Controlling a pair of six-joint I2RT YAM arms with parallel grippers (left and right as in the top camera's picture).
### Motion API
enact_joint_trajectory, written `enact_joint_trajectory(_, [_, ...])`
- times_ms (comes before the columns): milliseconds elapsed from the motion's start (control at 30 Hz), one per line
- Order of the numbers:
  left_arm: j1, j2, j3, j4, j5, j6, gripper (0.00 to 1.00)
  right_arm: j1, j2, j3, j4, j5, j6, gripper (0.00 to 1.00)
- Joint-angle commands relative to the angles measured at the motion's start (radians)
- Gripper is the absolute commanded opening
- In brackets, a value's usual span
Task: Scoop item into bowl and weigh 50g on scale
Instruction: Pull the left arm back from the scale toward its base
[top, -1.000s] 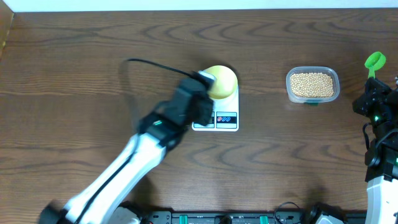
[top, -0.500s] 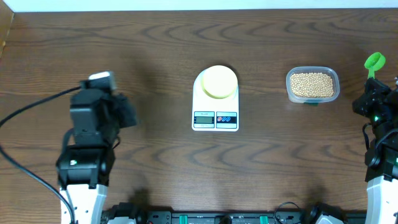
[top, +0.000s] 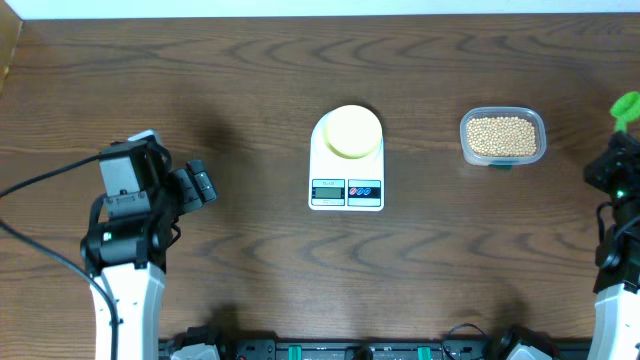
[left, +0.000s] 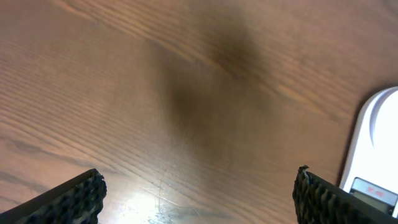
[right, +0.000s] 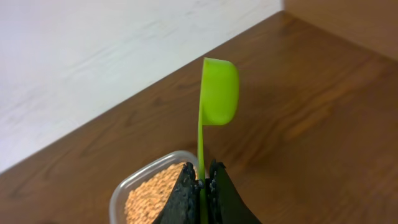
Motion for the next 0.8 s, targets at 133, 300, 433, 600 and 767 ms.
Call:
enact_joint_trajectory(133, [0.005, 0.141, 0.006, -0.005, -0.013, 0.009, 0.98, -0.108, 0.000, 0.015, 0.004, 0.020, 0.042, 0.01])
enact_joint_trajectory(300, [0.005, 0.239, 0.006, -0.004, -0.014, 0.009, 0.98, -0.166, 0.000, 0.015, 0.004, 0.021, 0.106, 0.01])
enact_joint_trajectory(433, [0.005, 0.281, 0.006, 0.024, -0.005, -0.002, 0.98, -0.187, 0.000, 0.015, 0.013, 0.021, 0.158, 0.01])
enact_joint_trajectory(600, [0.005, 0.282, 0.006, 0.153, -0.011, -0.003, 0.98, -0.190, 0.000, 0.015, 0.039, 0.021, 0.180, 0.01])
enact_joint_trajectory(767, [0.006, 0.282, 0.006, 0.191, -0.035, -0.003, 0.98, -0.191, 0.002, 0.015, 0.039, 0.031, 0.180, 0.01])
